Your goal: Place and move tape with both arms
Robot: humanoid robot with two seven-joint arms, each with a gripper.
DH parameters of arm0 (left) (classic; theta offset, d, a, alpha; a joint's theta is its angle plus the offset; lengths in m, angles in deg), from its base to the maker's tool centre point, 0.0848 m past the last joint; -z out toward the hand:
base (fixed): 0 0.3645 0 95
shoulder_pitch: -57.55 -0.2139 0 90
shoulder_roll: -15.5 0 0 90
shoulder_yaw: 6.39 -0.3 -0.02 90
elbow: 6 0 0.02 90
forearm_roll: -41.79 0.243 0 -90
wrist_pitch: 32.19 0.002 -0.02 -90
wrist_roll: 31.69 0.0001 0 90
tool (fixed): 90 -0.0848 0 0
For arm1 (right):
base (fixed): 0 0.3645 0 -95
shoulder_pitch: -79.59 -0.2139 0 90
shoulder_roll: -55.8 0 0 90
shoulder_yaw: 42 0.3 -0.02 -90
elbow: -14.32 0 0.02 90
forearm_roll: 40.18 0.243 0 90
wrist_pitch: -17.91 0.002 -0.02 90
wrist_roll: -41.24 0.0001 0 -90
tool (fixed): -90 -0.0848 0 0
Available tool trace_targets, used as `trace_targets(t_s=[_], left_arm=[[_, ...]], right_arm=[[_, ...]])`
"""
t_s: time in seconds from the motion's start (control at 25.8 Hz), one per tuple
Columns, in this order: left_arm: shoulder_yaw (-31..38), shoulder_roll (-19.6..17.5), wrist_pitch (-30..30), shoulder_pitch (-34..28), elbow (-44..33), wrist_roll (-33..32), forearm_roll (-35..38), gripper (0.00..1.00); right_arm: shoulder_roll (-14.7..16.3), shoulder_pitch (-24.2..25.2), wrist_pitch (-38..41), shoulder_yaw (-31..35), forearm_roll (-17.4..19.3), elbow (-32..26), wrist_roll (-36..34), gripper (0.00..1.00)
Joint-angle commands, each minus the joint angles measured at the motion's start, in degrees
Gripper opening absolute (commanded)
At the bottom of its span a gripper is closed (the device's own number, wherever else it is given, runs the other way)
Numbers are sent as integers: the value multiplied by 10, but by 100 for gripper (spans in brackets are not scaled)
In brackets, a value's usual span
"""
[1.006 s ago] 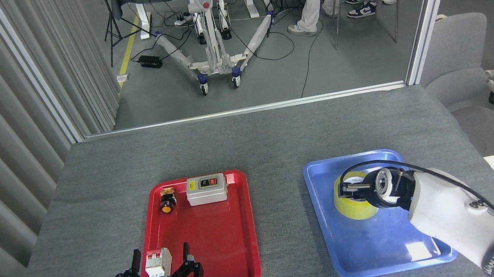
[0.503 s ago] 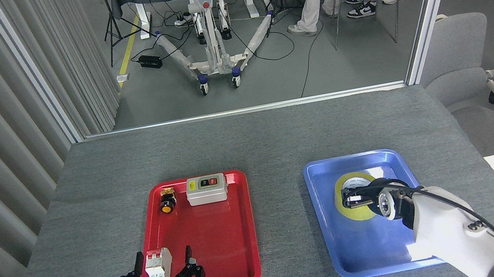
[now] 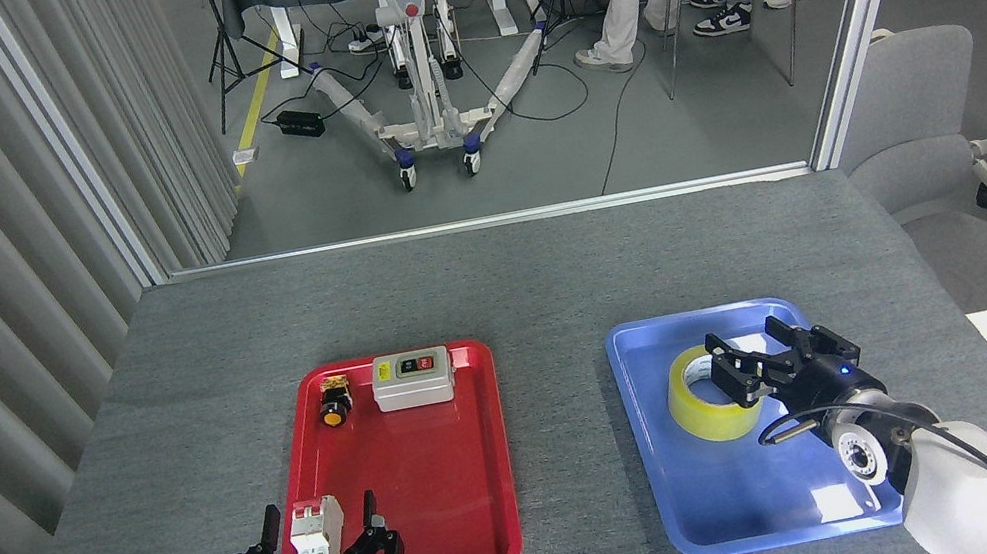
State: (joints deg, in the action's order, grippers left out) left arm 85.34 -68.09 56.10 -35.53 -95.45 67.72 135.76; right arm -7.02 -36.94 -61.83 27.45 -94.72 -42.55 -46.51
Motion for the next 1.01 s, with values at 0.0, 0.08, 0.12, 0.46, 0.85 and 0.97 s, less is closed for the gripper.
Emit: trace_targets(t_s=[0.0,0.08,0.12,0.46,0.85,0.97], left_arm=[[2,-1,0,1,4,1,-11,100],[2,-2,0,1,9,1,-19,100],[2,-2,0,2,10,1,-20,100],[1,-2,-2,6,12,-4,-20,100],[1,-4,-1,7,15,-5,-21,100],[1,-4,-2,7,15,-5,-21,100]], right_arm=[[-2,36,18,50,-68,-32,-67,92],[-3,72,32,96,-108,-63,-89,97],[-5,90,34,118,-127,-79,-100,98],[-87,206,10,259,-205,-184,-123,99],[-146,341,-31,293,-272,-319,-126,99],[-143,366,-31,293,-271,-331,-125,99]])
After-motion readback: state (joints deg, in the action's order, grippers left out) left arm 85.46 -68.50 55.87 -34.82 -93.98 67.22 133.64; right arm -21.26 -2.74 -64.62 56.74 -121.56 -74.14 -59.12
